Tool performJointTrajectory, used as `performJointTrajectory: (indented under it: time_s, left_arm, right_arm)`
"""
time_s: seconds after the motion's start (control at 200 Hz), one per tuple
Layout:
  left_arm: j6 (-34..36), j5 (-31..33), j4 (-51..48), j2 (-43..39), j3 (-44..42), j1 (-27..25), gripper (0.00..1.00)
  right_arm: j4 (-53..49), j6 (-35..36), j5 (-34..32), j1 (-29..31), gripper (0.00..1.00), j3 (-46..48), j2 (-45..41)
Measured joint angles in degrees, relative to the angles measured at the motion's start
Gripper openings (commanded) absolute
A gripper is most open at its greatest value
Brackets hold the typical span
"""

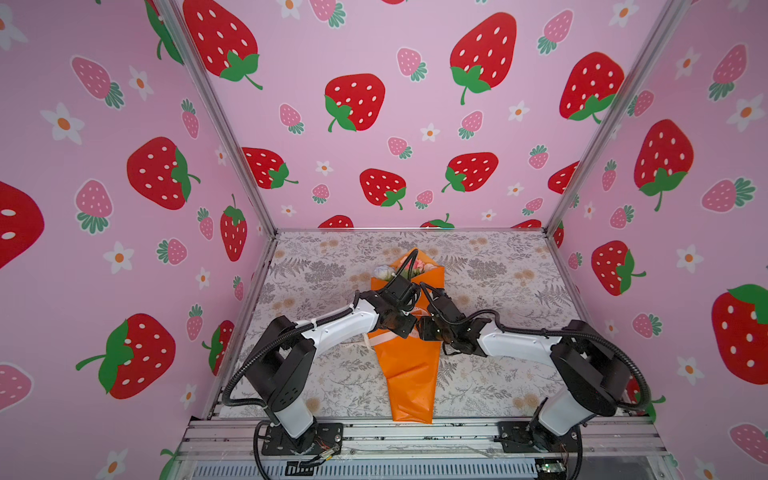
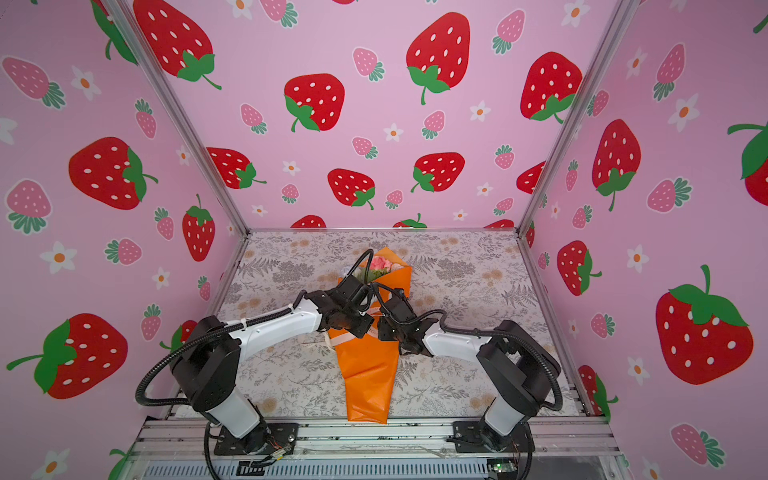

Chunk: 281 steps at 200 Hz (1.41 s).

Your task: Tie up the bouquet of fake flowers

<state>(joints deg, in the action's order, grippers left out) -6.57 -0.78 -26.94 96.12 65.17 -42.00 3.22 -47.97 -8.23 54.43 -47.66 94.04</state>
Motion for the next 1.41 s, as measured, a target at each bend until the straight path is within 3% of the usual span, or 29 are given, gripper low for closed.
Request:
performJointTrajectory:
  time_s: [0.115,0.445,0.565,0.765,1.046,1.231,1.406]
  left_arm:
    - [-0.2,-0.3,0.0,0.0,0.0,0.1,0.00]
    - [-0.8,-0.3,0.0,0.0,0.0,0.4,0.00]
    - [-0.9,-0.4,0.0,0.0,0.0,0.4,0.00]
    - [-2.7,-0.9,-0.1,0.0,0.0,0.4,0.37]
    - [-8.1,-1.4,0.1,-7.9,-3.8,0.4,0.65]
    - [-16.1,3.2,-0.4,-16.3,-9.7,3.7,0.72]
    - [-27.6,8.0,-3.3,-19.5,-17.0,15.6,0.71]
  right_arm:
    - [-1.8,-0.1,-3.0,1.0,0.38,-0.7,1.4]
    - [-3.1,1.3,-4.9,1.4,0.00,-1.0,1.9]
    - [-4.5,1.7,-4.7,1.4,0.00,-0.9,-0.3]
    - [-5.5,2.9,-2.3,1.6,0.00,2.0,-11.1]
    - [-12.7,4.0,4.0,1.2,0.00,7.6,-19.4]
    - [-15.2,5.9,6.1,0.2,0.00,7.8,-21.2]
    - [-15.9,7.5,7.3,-0.2,0.00,7.7,-21.2]
